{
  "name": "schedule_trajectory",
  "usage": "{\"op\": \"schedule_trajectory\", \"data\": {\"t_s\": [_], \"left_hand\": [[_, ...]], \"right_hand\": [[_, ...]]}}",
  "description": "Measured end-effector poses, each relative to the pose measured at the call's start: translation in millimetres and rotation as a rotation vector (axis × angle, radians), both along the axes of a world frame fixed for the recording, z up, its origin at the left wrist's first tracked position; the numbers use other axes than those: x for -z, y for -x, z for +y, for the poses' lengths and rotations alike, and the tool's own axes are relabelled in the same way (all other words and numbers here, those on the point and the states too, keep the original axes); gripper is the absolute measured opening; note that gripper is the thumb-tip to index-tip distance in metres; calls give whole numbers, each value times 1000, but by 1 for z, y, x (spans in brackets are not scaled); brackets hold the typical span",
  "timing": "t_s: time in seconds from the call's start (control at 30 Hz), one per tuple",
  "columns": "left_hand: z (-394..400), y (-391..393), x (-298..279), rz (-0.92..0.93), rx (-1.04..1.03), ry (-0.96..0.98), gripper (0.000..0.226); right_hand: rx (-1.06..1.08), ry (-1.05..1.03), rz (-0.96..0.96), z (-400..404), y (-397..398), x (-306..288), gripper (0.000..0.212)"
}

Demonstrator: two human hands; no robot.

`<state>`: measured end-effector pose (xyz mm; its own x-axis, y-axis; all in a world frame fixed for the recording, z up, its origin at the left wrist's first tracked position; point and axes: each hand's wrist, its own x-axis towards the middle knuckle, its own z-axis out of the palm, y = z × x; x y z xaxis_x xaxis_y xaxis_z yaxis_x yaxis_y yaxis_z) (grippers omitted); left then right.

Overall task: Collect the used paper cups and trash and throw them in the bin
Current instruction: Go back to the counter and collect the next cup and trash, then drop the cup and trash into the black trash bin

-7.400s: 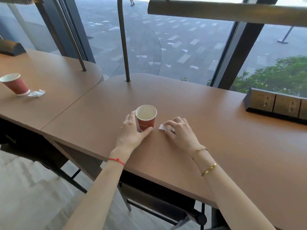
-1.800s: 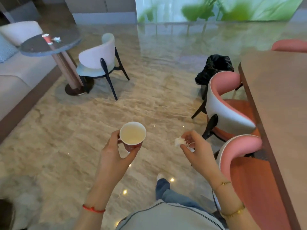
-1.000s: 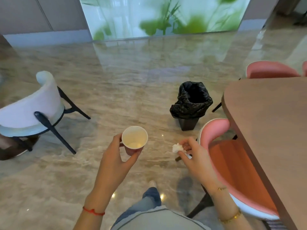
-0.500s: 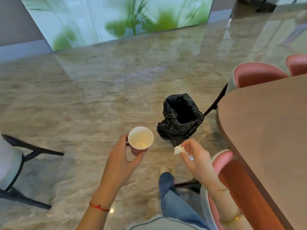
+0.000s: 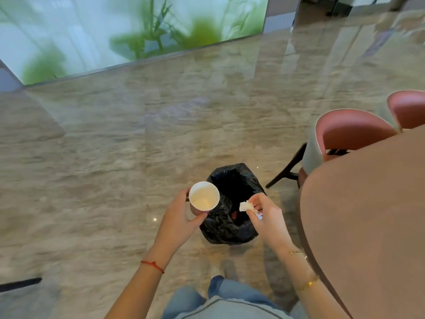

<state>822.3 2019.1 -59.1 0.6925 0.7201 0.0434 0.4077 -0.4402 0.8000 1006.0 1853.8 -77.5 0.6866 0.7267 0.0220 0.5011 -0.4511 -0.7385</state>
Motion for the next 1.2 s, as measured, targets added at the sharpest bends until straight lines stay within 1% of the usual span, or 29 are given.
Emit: {"op": "schedule_trajectory", "data": {"t_s": [0.27, 0.4, 0.47, 0.6, 0.67, 0.73, 0.9, 0.97, 1.07, 1.2], "left_hand": [[89, -133, 38, 122, 168, 49, 65], [124, -187, 64, 198, 259, 121, 66], [142, -212, 79, 240, 321, 145, 67], [177, -243, 95, 365, 459, 182, 80], [195, -251, 95, 380, 534, 158, 79], [211, -256, 89, 384, 617, 98, 72], [253, -256, 65, 286, 745, -82, 47], [267, -254, 54, 265, 782, -175, 40], [280, -255, 39, 261, 818, -270, 38], [277, -262, 22, 212, 926, -286, 38]], "right_hand": [[137, 79, 96, 72, -87, 32, 14], [227, 151, 186, 100, -118, 57, 14], [265, 197, 242, 112, -129, 70, 19], [344, 240, 296, 132, -139, 80, 31], [396, 241, 301, 141, -139, 74, 32], [446, 227, 278, 149, -137, 63, 35], [555, 221, 176, 163, -124, 35, 37], [600, 232, 155, 165, -115, 27, 38], [663, 247, 131, 166, -101, 17, 39], [769, 250, 106, 161, -78, 7, 38]]}}
